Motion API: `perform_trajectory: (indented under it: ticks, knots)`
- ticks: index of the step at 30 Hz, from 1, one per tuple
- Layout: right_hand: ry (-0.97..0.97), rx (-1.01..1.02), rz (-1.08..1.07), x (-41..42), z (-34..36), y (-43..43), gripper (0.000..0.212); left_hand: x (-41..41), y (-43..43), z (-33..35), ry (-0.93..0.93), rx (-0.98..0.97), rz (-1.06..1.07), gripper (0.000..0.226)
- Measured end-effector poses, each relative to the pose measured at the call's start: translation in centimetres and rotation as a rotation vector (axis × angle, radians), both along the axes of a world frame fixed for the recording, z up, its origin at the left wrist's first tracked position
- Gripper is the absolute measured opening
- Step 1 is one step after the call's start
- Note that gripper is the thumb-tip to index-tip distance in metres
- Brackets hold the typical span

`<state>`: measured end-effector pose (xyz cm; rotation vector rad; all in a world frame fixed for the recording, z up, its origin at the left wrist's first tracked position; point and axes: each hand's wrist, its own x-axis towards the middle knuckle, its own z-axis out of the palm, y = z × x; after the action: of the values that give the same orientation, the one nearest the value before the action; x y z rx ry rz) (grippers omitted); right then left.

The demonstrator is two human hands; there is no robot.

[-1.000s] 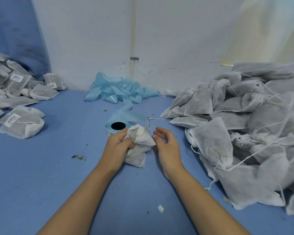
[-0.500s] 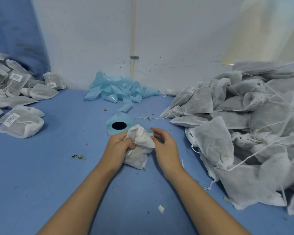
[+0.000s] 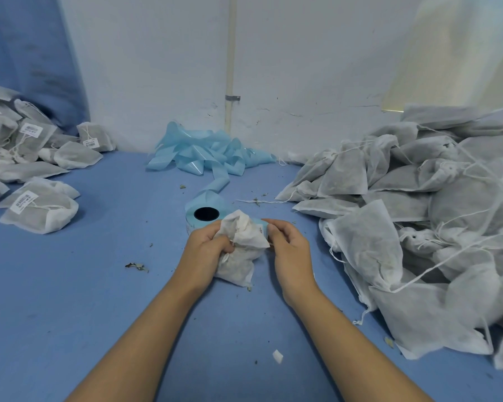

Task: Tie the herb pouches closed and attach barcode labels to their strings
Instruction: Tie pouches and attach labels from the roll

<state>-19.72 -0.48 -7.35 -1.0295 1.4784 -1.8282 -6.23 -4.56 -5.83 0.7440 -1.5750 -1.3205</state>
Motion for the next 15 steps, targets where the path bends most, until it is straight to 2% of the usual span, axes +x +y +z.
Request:
perform_trajectory:
  ticks: [4, 8, 11, 15]
  knots:
    - [-0.056, -0.017, -0.05, -0.1, 0.04, -0.06, 0.017, 0.03, -0.14, -0.13, 0.011, 0.015, 0.02, 0.016]
    - [-0.229, -0.037, -0.116, -0.42, 0.19, -0.06, 0.017, 0.06, -0.12, -0.14, 0.001, 0.001, 0.04, 0.008]
    - [-0.294, -0.092, -0.186, -0.52, 0.42, 0.03, 0.017, -0.04, -0.21, -0.09, 0.008, -0.005, 0.069, 0.029]
    - [-0.217, -0.152, -0.276, -0.59, 0.57, 0.26, 0.017, 0.01, -0.38, -0.11, 0.047, 0.024, 0.108, 0.033]
